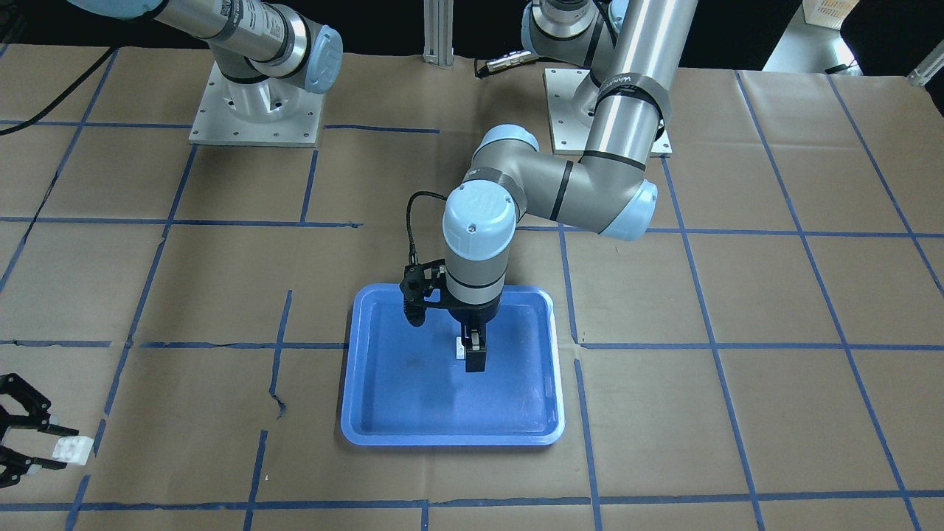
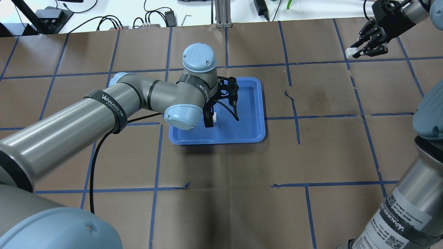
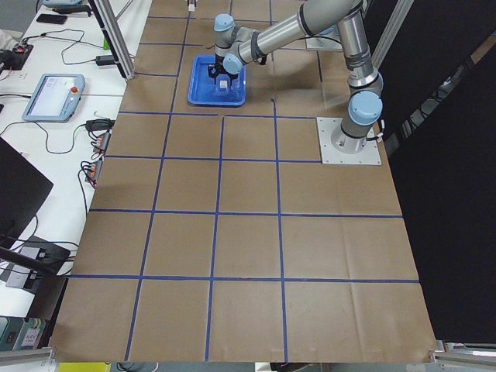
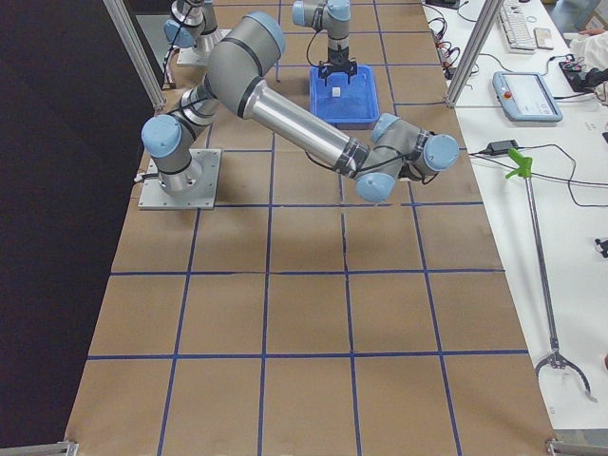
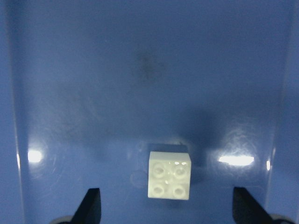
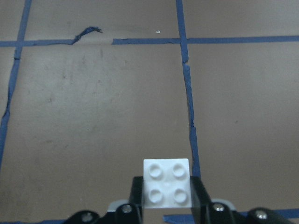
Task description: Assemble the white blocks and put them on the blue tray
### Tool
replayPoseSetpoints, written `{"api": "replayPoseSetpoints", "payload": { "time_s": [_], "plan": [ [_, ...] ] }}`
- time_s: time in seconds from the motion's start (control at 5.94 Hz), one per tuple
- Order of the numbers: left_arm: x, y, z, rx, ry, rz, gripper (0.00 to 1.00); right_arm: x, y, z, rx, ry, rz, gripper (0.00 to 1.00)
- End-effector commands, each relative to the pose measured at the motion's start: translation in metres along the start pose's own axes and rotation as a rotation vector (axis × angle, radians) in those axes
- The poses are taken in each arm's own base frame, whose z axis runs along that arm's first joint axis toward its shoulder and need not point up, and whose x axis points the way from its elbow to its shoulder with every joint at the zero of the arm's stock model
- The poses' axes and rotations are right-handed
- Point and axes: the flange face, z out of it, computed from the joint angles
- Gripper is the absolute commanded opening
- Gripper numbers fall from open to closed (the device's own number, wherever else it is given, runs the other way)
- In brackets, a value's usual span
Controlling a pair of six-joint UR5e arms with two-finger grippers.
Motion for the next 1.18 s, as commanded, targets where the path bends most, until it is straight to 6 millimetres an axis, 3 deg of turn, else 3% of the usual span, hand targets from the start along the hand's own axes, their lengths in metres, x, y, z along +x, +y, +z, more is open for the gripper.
{"api": "replayPoseSetpoints", "payload": {
  "time_s": [0.0,0.17,0.34,0.5,0.67,1.01],
  "plan": [
    [0.018,0.044,-0.098,-0.007,0.019,-0.088,0.99,-0.056,-0.071,0.021,0.017,-0.054,0.048,0.26],
    [0.037,0.084,-0.147,-0.017,0.073,-0.172,0.99,-0.070,-0.107,0.045,-0.004,-0.030,0.032,0.26],
    [0.061,0.107,-0.185,-0.027,0.100,-0.207,0.99,-0.078,-0.145,0.083,-0.023,-0.002,0.024,0.26],
    [0.077,0.121,-0.208,-0.032,0.105,-0.239,0.99,-0.084,-0.188,0.114,-0.033,0.040,0.057,0.26],
    [0.068,0.144,-0.214,-0.034,0.093,-0.422,0.99,-0.092,-0.228,0.138,-0.032,0.062,0.081,0.25],
    [0.060,0.155,-0.249,-0.006,0.013,-1.037,0.99,-0.114,-0.287,0.182,-0.011,0.116,0.159,0.25]
  ]
}}
